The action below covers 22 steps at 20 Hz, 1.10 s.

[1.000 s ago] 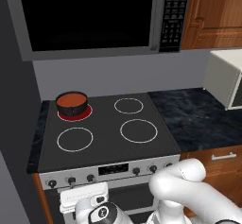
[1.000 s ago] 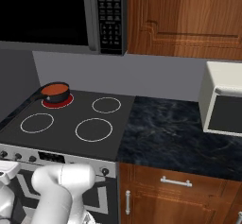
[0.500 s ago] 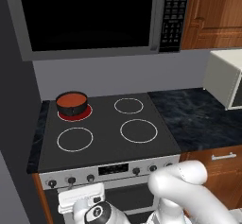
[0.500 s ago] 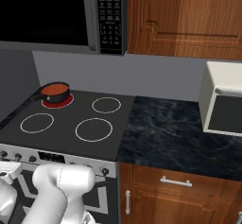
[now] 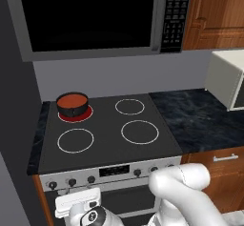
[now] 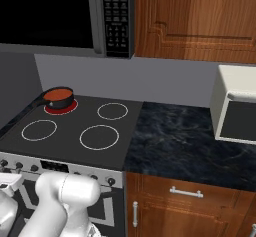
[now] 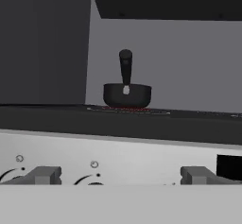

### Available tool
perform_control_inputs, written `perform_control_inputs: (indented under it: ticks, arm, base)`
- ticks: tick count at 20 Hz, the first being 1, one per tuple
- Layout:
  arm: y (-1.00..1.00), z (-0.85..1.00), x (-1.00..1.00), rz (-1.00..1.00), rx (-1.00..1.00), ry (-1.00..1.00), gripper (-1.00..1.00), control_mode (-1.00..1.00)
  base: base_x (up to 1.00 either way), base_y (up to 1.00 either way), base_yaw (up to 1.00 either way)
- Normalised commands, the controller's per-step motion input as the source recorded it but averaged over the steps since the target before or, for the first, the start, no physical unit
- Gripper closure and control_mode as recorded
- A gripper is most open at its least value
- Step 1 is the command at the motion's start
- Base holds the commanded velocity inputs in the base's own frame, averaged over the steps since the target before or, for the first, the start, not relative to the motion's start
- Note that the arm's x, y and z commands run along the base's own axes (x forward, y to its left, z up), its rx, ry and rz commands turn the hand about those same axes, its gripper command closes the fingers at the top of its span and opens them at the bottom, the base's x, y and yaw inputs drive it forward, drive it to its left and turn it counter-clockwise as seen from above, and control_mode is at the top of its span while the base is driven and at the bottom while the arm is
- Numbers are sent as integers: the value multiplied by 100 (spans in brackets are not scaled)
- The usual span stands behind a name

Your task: Wait until the marinara sauce is simmered to a deep red color and then turn off the stove.

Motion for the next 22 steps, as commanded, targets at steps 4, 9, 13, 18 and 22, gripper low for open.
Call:
perform_control_inputs:
  ticks: [4, 9, 13, 18, 22]
  arm:
    - [9, -11, 9, 0, 0, 0, -100, -100]
    - [0, -5, 23, 0, 0, 0, -100, -100]
    - [0, -12, 28, 0, 0, 0, -100, -100]
    - [4, -15, 19, 0, 0, 0, -100, -100]
    - [7, -15, 13, 0, 0, 0, -100, -100]
  base:
    - [0, 0, 0]
    - [0, 0, 0]
    - [0, 0, 0]
    - [0, 0, 0]
    - [0, 0, 0]
